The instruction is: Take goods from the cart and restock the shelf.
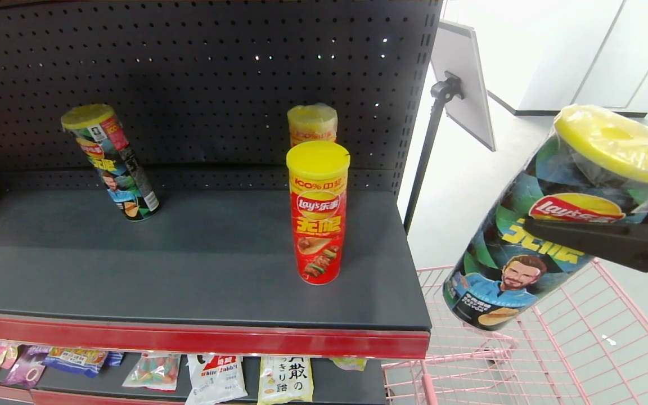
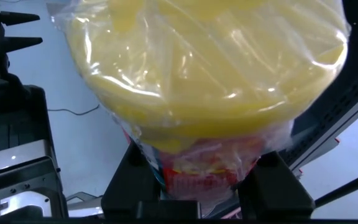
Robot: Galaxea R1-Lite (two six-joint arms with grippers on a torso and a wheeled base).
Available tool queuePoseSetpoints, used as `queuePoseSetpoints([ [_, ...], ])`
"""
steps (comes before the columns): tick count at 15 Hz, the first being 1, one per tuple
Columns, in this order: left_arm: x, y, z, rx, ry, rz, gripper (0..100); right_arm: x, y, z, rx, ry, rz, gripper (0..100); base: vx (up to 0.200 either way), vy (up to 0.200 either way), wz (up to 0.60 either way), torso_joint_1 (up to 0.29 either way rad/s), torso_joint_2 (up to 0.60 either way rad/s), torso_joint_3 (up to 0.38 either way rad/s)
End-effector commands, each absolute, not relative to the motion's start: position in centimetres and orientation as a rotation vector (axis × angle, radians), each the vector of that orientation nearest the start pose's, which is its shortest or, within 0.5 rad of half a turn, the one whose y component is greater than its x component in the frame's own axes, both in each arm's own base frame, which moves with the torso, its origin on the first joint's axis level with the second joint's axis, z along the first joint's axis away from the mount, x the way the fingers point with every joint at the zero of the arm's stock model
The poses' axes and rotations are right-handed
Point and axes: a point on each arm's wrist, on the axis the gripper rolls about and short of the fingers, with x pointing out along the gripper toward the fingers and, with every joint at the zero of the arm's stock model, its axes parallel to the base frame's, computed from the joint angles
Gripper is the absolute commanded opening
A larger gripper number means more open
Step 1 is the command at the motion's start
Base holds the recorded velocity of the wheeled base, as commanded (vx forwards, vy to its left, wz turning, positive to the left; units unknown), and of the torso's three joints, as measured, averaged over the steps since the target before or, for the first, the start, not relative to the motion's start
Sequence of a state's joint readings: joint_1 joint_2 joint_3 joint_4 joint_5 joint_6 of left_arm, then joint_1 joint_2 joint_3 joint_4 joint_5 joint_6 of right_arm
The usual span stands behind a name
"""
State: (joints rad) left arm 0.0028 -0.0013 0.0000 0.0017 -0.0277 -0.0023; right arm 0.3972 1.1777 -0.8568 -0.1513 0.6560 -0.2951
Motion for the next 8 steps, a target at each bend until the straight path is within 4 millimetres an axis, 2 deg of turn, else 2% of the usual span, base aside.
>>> queuePoseSetpoints([
  [1,-2.28,-0.07,7.53,-0.003,0.002,-0.025,100,15.12,7.89,27.90,-0.246,0.010,1.069,0,0.000,0.000,0.00,0.000,0.00,0.000],
  [8,-2.28,-0.07,7.53,-0.003,0.002,-0.025,100,15.16,7.91,27.84,-0.247,0.011,1.071,0,0.000,0.000,0.00,0.000,0.00,0.000],
])
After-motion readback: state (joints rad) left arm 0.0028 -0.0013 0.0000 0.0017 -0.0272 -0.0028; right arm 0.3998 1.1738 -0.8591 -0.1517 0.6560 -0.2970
